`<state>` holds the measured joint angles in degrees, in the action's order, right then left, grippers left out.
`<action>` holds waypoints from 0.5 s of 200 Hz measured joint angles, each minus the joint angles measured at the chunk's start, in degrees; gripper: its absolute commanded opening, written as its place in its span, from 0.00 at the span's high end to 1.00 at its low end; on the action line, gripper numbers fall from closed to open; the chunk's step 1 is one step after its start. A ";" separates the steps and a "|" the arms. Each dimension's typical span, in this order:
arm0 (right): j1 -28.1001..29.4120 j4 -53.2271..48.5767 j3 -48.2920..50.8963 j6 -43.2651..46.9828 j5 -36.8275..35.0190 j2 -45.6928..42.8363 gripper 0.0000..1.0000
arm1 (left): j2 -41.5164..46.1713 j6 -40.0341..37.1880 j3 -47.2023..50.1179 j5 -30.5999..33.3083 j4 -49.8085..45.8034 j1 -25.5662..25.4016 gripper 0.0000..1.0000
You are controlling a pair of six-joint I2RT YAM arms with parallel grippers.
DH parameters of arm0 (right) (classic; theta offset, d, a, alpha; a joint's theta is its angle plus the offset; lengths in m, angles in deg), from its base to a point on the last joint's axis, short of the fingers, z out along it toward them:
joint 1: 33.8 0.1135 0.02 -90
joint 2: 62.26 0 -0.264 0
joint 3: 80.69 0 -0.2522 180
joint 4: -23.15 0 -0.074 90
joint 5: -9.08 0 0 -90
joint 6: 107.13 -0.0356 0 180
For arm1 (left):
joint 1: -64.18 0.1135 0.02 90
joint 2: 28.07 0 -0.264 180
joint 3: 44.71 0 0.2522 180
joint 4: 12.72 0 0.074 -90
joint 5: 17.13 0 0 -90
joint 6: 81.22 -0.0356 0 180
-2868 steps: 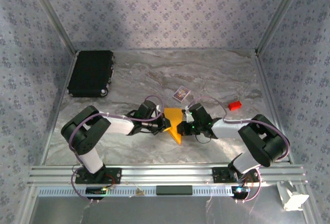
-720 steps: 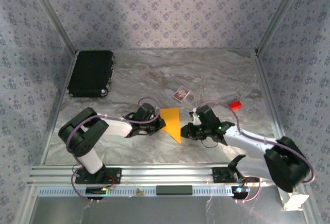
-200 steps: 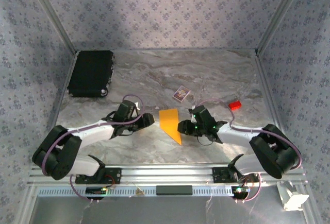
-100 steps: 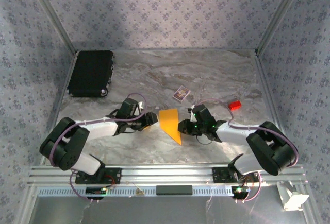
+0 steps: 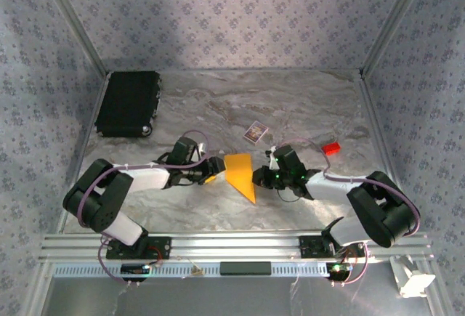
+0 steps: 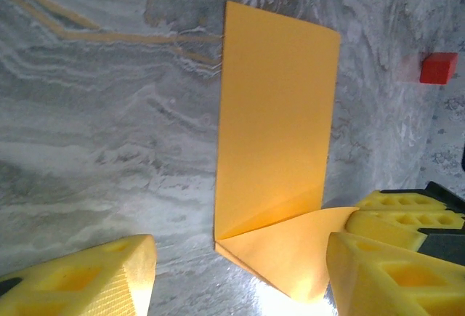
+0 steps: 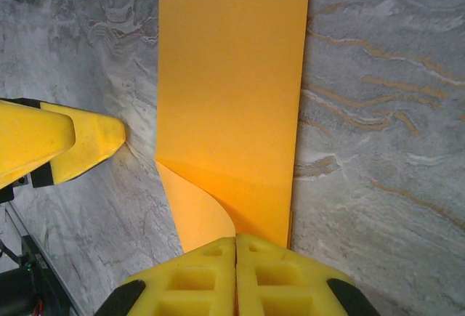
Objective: Fold a paper plane with a square sheet of paper (pick it up from the middle)
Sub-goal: Fourth fold the wing at the center of the table.
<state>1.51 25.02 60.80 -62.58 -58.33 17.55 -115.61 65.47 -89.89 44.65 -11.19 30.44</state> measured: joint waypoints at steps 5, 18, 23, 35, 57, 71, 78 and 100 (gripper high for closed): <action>-0.17 0.33 0.17 0.00 0.24 -0.02 0.92 | 0.00 0.11 -0.17 -0.13 0.09 0.00 0.36; -0.59 0.76 0.70 0.00 0.81 -0.11 0.92 | -0.31 0.42 -0.76 -0.57 0.37 0.00 0.36; -0.76 1.01 0.92 -0.02 0.90 -0.15 0.92 | -0.61 0.46 -1.05 -0.76 0.59 0.00 0.36; -1.18 1.62 1.42 -0.02 1.36 -0.22 0.92 | -1.49 0.68 -1.70 -1.01 1.20 0.00 0.36; -1.86 2.25 2.27 -0.02 1.51 -0.52 0.92 | -2.71 1.31 -2.29 -1.44 1.66 0.00 0.39; -2.10 2.32 2.67 -0.02 1.49 -0.72 0.92 | -3.48 1.55 -2.64 -2.05 1.70 0.00 0.41; -2.23 2.40 2.80 -0.02 1.51 -0.74 0.92 | -3.85 1.70 -2.89 -2.36 1.77 0.00 0.42; -2.45 2.67 3.13 -0.04 1.51 -0.79 0.92 | -5.16 1.92 -3.89 -3.02 1.99 -0.02 0.43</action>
<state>-0.94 27.69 63.92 -62.63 -56.82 16.77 -120.77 67.39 -93.79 41.63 -9.21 30.42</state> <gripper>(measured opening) 0.081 0.574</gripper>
